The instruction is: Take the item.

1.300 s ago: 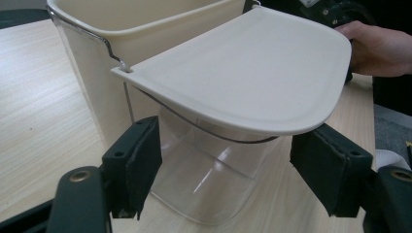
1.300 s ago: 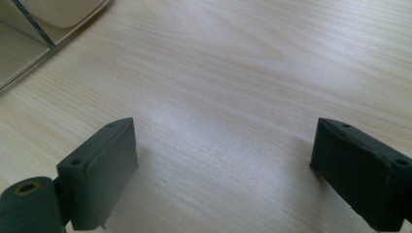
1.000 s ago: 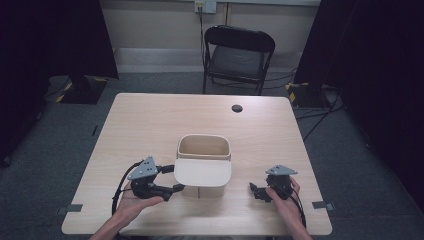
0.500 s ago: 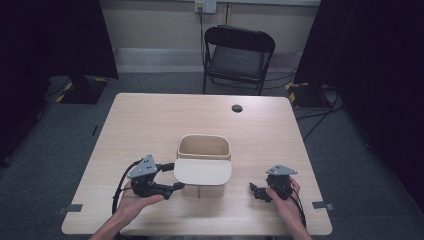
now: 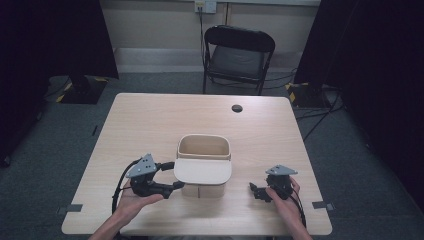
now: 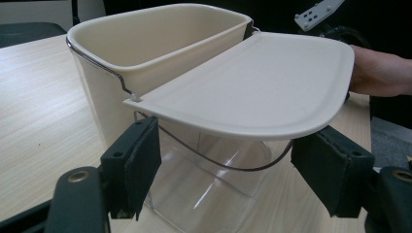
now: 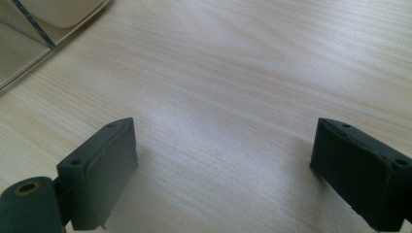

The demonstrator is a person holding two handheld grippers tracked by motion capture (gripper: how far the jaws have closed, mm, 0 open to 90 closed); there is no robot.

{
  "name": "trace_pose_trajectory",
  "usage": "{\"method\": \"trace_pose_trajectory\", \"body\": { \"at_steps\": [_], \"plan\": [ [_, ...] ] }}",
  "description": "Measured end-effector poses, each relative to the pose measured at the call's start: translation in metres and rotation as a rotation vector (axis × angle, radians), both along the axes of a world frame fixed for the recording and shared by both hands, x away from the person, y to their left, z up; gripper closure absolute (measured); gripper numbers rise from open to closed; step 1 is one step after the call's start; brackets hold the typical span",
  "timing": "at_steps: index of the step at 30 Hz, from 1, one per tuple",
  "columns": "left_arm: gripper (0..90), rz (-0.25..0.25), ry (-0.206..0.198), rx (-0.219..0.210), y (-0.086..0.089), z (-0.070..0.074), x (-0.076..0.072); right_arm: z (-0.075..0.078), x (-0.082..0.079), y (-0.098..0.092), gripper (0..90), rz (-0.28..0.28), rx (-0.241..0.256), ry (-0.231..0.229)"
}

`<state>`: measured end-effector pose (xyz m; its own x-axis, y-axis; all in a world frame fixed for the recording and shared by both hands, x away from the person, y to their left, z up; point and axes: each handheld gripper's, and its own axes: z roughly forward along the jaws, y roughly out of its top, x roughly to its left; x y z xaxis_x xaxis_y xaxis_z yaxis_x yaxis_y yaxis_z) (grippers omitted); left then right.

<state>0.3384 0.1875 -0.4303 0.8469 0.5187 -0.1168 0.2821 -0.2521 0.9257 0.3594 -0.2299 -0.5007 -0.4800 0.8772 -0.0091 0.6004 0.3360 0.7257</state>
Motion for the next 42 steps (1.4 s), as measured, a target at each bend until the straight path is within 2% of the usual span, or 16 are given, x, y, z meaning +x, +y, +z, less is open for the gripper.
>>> {"method": "trace_pose_trajectory", "body": {
  "at_steps": [13,16,29,42],
  "plan": [
    [24.7,0.012,-0.014,-0.007,0.0015,0.0019,-0.0002,0.0,0.0,0.0,8.9,0.0,0.0,0.0],
    [24.6,0.01,-0.026,0.005,0.0023,0.0033,0.0001,0.0,0.0,0.0,8.9,0.0,0.0,0.0],
    [26.7,0.004,-0.029,-0.019,0.0023,0.007,0.0009,0.0,0.0004,0.0001,8.6,0.002,-0.001,0.0],
    [26.7,-0.003,-0.023,-0.018,0.0024,0.0089,0.0032,-0.0001,0.0004,0.0002,8.6,0.002,-0.001,0.0]
  ]
}}
